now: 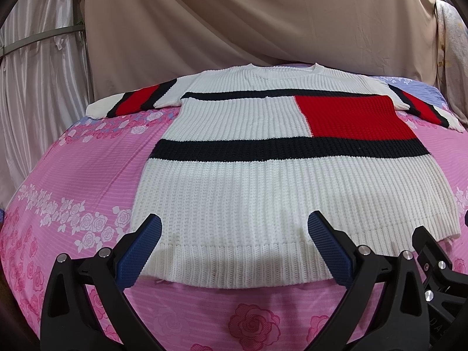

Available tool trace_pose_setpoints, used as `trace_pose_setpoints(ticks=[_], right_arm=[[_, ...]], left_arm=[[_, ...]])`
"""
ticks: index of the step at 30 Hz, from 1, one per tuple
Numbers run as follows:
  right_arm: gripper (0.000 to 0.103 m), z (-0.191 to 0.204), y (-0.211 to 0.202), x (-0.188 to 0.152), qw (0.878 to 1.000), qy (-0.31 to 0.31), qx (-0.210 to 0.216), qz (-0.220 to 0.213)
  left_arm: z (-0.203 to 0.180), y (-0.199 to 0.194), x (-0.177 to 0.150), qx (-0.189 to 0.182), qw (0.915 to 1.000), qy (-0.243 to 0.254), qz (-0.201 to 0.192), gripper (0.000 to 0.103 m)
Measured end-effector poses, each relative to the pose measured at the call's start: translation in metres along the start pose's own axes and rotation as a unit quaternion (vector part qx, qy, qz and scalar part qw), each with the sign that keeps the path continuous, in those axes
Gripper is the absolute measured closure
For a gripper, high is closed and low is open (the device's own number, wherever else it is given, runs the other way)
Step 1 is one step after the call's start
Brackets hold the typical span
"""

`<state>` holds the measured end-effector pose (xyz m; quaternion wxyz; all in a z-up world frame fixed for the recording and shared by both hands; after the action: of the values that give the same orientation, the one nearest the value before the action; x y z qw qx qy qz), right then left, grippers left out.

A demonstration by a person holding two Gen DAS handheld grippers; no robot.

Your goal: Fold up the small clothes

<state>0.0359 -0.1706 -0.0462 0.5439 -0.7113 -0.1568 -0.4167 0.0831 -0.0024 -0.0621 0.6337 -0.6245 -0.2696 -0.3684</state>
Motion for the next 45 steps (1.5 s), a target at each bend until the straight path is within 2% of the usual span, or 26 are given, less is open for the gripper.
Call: trace_pose_setpoints(ticks=[9, 12, 14, 16, 19, 23, 26, 31, 34, 37, 40, 41, 42, 45], right_arm=[[0.005, 0.001, 0.0, 0.0, 1.0, 0.0, 0.002, 0.0], [0.005, 0.001, 0.002, 0.0, 1.0, 0.003, 0.017, 0.008], [0.005, -0.004, 0.005, 0.0, 0.999, 0.015, 0.042, 0.022], [0.005, -0.016, 0.011, 0.003, 0.998, 0.026, 0.056, 0.031], [0.005, -0.061, 0.026, 0.024, 0.998, 0.043, 0.024, 0.027], [0.005, -0.15, 0.068, 0.07, 0.997, 0.072, -0.037, 0.014], [0.005, -0.213, 0.11, 0.103, 0.992, 0.121, -0.037, 0.017], [0.005, -0.311, 0.198, 0.138, 0.971, 0.225, -0.049, 0.059], [0.005, -0.355, 0.24, 0.147, 0.957, 0.272, -0.066, 0.08], [0.015, -0.376, 0.273, 0.153, 0.943, 0.316, -0.06, 0.085], [0.041, -0.382, 0.293, 0.169, 0.937, 0.336, -0.064, 0.073], [0.063, -0.38, 0.299, 0.177, 0.937, 0.335, -0.06, 0.074], [0.081, -0.374, 0.304, 0.187, 0.938, 0.334, -0.053, 0.075], [0.086, -0.341, 0.292, 0.24, 0.949, 0.312, -0.028, 0.023]], left_arm=[[0.0, 0.0, 0.0, 0.0, 1.0, -0.001, 0.0, 0.005], [0.0, 0.001, -0.001, -0.004, 1.0, -0.003, 0.003, 0.005], [0.0, 0.006, -0.005, -0.024, 0.9994, -0.012, 0.021, 0.005], [-0.003, 0.009, -0.01, -0.064, 0.9969, -0.024, 0.039, 0.005], [0.003, 0.003, -0.003, -0.079, 0.9962, -0.031, 0.02, 0.005], [0.015, -0.001, 0.03, -0.07, 0.9972, -0.022, -0.018, 0.005], [0.028, 0.007, 0.059, -0.051, 0.9978, -0.02, -0.037, 0.005], [0.053, 0.034, 0.095, -0.021, 0.9987, -0.023, -0.04, 0.005], [0.064, 0.055, 0.108, -0.008, 0.9996, -0.017, -0.023, 0.005], [0.077, 0.076, 0.115, -0.013, 0.9992, -0.036, -0.005, 0.005], [0.088, 0.093, 0.119, -0.015, 0.9982, -0.058, 0.007, 0.005], [0.091, 0.098, 0.121, -0.012, 0.9981, -0.061, 0.006, 0.005], [0.093, 0.101, 0.123, -0.01, 0.9982, -0.059, 0.005, 0.005], [0.097, 0.107, 0.13, 0.005, 0.9987, -0.051, 0.0, 0.006]])
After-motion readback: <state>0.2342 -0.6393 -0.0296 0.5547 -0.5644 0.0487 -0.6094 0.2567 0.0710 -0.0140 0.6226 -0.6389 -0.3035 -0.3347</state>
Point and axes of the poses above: each gripper's, at about its wrist camera, not at the fingertips, and y roughly the way its jaws point, z to its left, x to its top, the point moved 10 cm from there along y, roughly the way its jaws point, and after that the axes turned 4 degrees about -x, right-handed, at the moved point
